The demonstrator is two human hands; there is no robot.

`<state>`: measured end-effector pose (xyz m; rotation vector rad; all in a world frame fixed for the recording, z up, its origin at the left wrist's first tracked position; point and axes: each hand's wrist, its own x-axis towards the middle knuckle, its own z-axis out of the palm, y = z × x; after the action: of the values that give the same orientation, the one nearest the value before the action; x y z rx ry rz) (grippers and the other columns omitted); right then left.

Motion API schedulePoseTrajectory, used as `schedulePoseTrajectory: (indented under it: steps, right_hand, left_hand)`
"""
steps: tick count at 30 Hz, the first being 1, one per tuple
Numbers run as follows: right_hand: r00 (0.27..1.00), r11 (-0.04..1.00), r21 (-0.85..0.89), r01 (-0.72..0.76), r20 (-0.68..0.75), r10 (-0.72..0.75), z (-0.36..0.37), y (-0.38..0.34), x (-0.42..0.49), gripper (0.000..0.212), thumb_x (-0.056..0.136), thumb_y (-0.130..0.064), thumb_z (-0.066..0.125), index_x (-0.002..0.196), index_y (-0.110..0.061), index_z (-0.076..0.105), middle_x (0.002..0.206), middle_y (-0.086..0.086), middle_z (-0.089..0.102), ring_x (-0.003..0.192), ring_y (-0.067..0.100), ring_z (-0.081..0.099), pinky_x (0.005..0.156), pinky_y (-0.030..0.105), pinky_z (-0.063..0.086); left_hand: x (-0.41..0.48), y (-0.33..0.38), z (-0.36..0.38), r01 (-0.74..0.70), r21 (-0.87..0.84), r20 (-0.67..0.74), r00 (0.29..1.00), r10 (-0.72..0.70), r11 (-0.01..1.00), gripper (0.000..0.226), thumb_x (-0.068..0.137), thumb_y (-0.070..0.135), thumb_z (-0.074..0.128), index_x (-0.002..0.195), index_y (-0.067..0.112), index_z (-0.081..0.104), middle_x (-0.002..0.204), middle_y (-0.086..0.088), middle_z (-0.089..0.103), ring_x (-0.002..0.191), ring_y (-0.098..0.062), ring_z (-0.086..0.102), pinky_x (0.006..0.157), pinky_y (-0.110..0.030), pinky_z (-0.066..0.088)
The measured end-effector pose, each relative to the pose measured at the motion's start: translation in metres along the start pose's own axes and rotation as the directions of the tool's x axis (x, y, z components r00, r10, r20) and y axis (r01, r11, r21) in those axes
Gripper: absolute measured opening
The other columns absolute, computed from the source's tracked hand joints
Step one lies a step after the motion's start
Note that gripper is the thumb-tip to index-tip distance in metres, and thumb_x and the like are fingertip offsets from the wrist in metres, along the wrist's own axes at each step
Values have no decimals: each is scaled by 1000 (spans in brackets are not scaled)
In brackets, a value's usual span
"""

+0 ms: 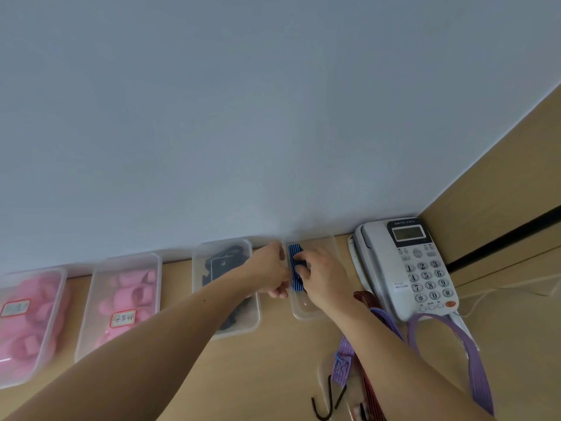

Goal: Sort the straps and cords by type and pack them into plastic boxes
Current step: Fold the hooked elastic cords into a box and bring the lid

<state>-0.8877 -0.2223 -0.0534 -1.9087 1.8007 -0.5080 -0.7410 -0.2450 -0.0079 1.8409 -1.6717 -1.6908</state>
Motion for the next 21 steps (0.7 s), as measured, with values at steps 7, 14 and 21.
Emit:
schedulePoseTrajectory:
  steps: [7,14,21]
  right_hand:
    - [1000,999,43,-18,-9,18,-3,2,-1,28,92,-28,61,119,-22,65,112,-5,64,96,18,59,81,30,47]
    - [999,997,70,-35,6,34,-18,1,-10,29,99,-28,51,122,-19,65,118,0,65,106,20,61,90,39,50]
    - [999,995,104,7,-34,-3,-61,6,-34,23,97,-23,53,112,-14,69,108,-2,68,99,14,62,86,32,50]
  left_hand:
    - [-1,3,4,-15,39,-20,1000,16,999,11,92,5,47,101,11,43,79,-15,73,63,-27,71,63,-35,59]
    - [-2,3,-2,-11,145,-130,991,30,989,20,93,11,47,112,9,48,82,-15,71,61,-23,70,62,-32,58]
    - [-19,23,5,-115,601,-293,889,352,791,38,93,20,47,129,10,52,126,-10,56,112,-27,54,90,-38,48]
